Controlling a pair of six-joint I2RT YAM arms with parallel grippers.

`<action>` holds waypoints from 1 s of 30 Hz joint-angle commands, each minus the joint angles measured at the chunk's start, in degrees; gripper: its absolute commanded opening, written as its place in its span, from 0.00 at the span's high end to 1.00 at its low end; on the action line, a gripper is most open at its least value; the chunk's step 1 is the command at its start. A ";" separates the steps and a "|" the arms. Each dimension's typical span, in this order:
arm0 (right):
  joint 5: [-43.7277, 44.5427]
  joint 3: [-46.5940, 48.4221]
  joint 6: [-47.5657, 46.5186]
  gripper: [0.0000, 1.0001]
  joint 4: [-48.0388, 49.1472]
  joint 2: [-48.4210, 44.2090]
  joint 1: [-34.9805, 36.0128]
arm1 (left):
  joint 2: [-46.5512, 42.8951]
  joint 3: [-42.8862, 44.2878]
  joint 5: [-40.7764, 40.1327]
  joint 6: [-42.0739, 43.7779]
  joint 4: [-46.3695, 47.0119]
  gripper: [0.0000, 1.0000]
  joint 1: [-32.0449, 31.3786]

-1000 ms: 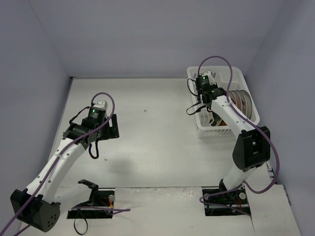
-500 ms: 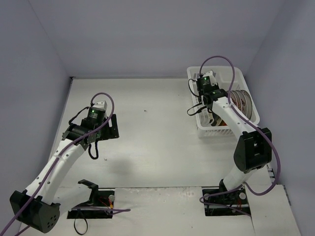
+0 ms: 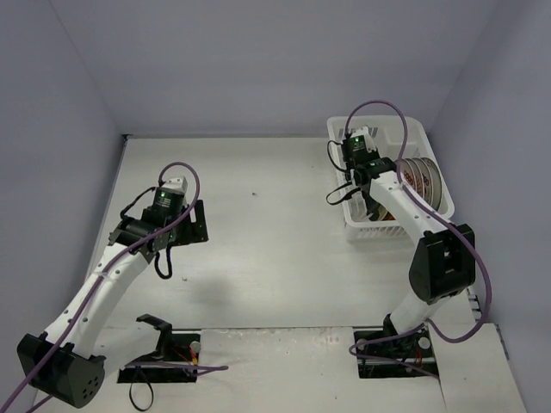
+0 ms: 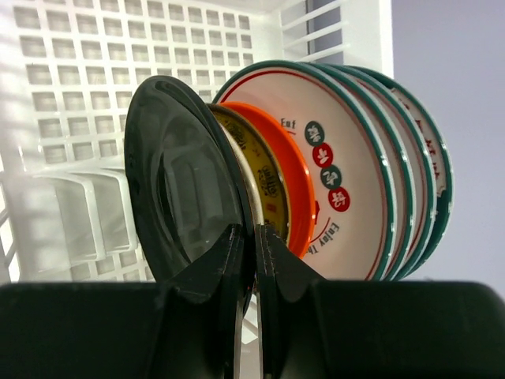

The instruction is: Load the plates into the dish rack

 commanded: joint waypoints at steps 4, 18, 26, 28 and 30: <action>0.41 -3.39 0.84 1.00 2.43 -1.99 0.24 | -1.94 1.77 -0.99 0.98 0.13 0.23 -0.08; -9.26 -3.93 6.20 0.76 0.50 -3.83 0.15 | -2.73 2.99 -1.43 1.59 -1.10 0.23 -0.08; -11.54 0.55 7.69 0.45 -1.96 -10.68 0.06 | -2.91 6.95 -1.61 2.74 -2.86 0.23 -0.08; -12.68 1.96 7.96 0.36 -2.32 -12.79 0.06 | -3.17 8.53 -1.61 3.09 -3.30 0.23 0.01; -14.62 2.58 8.40 0.31 -2.32 -16.48 0.06 | -3.52 9.67 -1.70 3.61 -3.91 0.23 -0.08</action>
